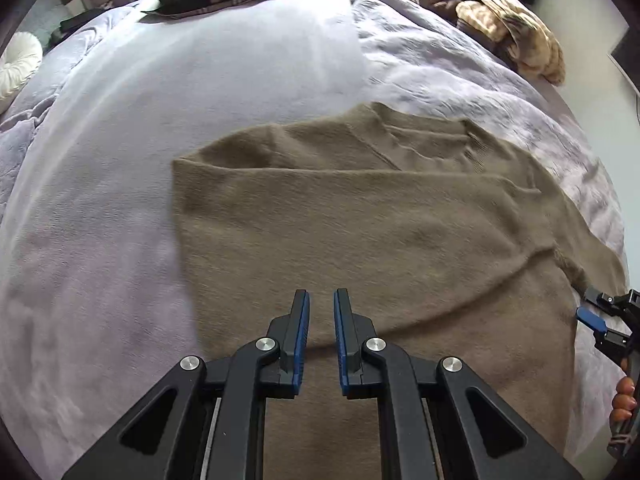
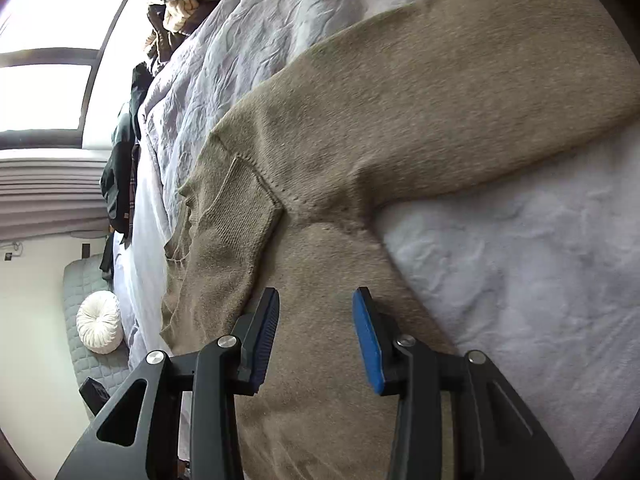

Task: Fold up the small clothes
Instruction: 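Grasp the other sleeve with the right tool and fold it across the body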

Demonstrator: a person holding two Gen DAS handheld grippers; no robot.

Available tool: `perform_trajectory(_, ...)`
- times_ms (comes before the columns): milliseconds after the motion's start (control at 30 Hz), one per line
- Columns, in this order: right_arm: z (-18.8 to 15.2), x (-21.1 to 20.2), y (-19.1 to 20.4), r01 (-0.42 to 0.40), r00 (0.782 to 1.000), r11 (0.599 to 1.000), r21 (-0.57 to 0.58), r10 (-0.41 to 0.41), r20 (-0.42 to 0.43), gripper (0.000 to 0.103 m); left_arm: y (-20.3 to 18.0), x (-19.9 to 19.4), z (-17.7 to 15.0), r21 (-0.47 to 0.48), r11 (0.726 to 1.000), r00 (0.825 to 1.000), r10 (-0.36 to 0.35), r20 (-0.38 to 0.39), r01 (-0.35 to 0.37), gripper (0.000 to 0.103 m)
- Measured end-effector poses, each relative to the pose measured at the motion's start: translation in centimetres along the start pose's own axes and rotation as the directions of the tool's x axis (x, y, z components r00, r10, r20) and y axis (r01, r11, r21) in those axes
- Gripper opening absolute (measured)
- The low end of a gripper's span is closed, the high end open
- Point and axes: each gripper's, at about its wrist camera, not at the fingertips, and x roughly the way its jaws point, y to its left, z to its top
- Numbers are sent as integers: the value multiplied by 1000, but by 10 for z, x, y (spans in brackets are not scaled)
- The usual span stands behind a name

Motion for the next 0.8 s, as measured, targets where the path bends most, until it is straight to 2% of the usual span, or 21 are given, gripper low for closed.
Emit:
perform_trajectory(33,1,-3,-3,-2,1000,1000,3,2,2,43,-8,0,-2,6,1000,1000,5,5,-5,14)
perform_trajectory(67,2,-5,-5,-7,1000,1000,8,7,5,43,-15,-2,-5,7,1000,1000,5,13,-5,26)
perform_trajectory(100,4,-5,-5,-11,1000,1000,12,11,6,44,-20,-3,-6,-1,1000,1000,2,20,-2,47)
perform_trajectory(133,5,-6,-7,-16,1000,1000,13,15,5,44,-23,-4,-8,-12,1000,1000,0,24,1,103)
perform_trajectory(233,9,-10,-7,-12,1000,1000,-9,12,1,44,-36,-10,-7,-7,1000,998,26,61,-25,102)
perform_trajectory(333,14,-22,-15,-29,999,1000,-8,29,35,44,-50,-7,-8,17,999,998,40,46,-41,102)
perform_trajectory(400,18,-32,-33,-29,998,999,39,26,62,44,-57,-2,-9,30,999,999,44,29,-45,102)
perform_trajectory(567,27,-67,-81,-20,987,988,154,-5,161,44,-71,24,-15,27,998,993,64,-96,-62,102)
perform_trajectory(633,32,-85,-97,-6,976,981,191,-35,213,44,-78,27,-19,26,998,993,60,-104,-57,102)
perform_trajectory(800,46,-135,-145,-2,919,936,353,-137,370,45,-107,23,-24,63,998,996,29,-80,-24,102)
